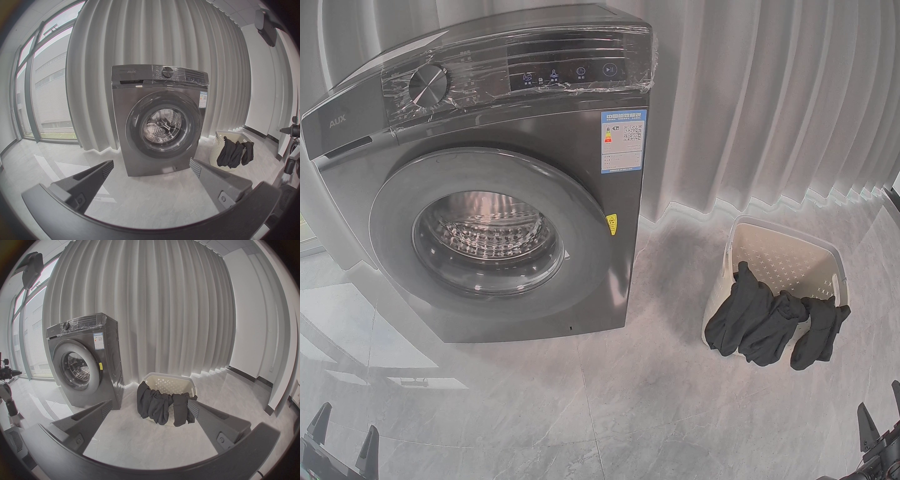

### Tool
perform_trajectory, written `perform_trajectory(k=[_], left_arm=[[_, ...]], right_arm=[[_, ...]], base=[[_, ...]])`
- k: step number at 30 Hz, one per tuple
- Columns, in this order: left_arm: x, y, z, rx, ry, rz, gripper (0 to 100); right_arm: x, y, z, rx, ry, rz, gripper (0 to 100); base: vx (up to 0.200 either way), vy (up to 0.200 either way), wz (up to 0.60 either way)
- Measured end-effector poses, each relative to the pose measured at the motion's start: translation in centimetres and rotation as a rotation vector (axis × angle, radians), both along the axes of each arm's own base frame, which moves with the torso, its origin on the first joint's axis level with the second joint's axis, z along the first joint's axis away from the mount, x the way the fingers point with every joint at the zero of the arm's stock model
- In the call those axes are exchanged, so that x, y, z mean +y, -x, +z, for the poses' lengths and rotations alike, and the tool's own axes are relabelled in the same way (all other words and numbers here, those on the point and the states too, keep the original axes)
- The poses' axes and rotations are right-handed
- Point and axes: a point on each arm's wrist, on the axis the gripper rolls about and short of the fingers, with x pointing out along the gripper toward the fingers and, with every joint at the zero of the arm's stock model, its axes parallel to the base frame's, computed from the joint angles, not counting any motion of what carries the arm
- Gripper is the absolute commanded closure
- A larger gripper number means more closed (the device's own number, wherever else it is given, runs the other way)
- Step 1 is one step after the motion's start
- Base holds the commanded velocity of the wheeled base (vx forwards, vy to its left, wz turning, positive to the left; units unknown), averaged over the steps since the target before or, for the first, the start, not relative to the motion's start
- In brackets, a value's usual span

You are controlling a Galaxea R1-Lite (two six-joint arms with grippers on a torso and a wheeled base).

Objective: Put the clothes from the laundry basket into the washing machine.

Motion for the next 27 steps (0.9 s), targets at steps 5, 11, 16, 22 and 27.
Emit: perform_trajectory(k=[5,11,16,22,27], left_arm=[[0.0,0.0,0.0,0.0,0.0,0.001,0],[0.0,0.0,0.0,0.0,0.0,0.0,0],[0.0,0.0,-0.01,0.001,0.0,0.003,0],[0.0,0.0,0.0,0.0,0.001,0.001,0],[0.0,0.0,0.01,-0.001,0.001,0.002,0]], right_arm=[[0.0,0.0,0.0,0.0,0.0,-0.001,0],[0.0,0.0,0.0,0.0,-0.001,-0.001,0],[0.0,0.0,0.0,0.0,0.0,-0.002,0],[0.0,0.0,0.0,0.0,0.0,-0.002,0],[0.0,0.0,0.0,0.0,0.0,-0.001,0]], base=[[0.0,0.0,0.0],[0.0,0.0,0.0],[0.0,-0.16,0.0],[0.0,-0.167,0.0],[0.0,0.0,0.0]])
